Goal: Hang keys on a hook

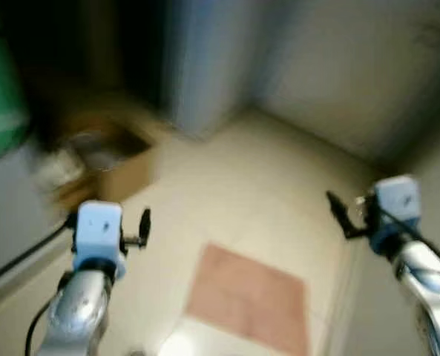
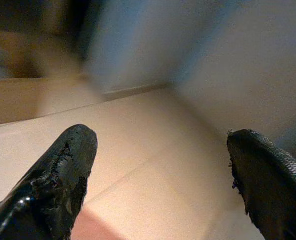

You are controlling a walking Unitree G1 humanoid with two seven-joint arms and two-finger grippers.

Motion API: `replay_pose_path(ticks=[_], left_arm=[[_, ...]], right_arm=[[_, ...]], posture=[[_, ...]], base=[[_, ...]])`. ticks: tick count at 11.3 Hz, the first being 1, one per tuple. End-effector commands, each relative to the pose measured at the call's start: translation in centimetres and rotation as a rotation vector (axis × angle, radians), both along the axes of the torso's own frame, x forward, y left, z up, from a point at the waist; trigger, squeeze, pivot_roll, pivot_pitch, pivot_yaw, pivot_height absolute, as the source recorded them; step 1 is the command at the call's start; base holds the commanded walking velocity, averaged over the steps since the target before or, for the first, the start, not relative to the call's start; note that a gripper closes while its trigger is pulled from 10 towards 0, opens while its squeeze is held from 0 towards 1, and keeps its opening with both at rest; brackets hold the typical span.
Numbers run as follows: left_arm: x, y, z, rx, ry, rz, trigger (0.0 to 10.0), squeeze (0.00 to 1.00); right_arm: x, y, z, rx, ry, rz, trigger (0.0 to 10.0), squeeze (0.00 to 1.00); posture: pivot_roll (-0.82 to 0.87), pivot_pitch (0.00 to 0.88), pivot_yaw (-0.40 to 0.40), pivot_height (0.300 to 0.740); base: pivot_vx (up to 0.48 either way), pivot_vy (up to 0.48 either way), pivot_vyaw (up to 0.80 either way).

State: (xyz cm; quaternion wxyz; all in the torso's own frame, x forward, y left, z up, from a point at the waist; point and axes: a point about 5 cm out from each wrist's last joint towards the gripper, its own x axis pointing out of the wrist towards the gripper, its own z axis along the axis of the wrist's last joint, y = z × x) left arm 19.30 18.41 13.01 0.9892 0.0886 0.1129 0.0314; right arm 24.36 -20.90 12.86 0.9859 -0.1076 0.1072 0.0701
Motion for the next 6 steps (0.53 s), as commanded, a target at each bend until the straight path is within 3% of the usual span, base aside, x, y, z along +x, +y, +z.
replay_pose_path(ticks=[1,4,6], left_arm=[[-0.1,-0.1,1.1,0.009,-0.03,0.012,10.0,0.29],[-1.3,-0.2,2.6,0.031,-0.042,0.058,10.0,0.29],[-1.1,-0.3,2.8,0.052,-0.038,0.066,10.0,0.29]], right_arm=[[0.3,0.0,-0.3,0.001,0.002,0.01,10.0,1.0],[1.2,1.4,-2.2,0.081,0.038,0.033,10.0,1.0],[1.1,2.7,-3.9,0.136,0.057,0.049,10.0,1.0]], posture=[[0.06,0.009,-0.27,0.74],[0.17,0.025,-0.305,0.74],[0.17,0.0,-0.262,0.74]], base=[[0.0,0.0,0.8],[0.0,0.0,0.8],[0.0,0.0,0.8]])
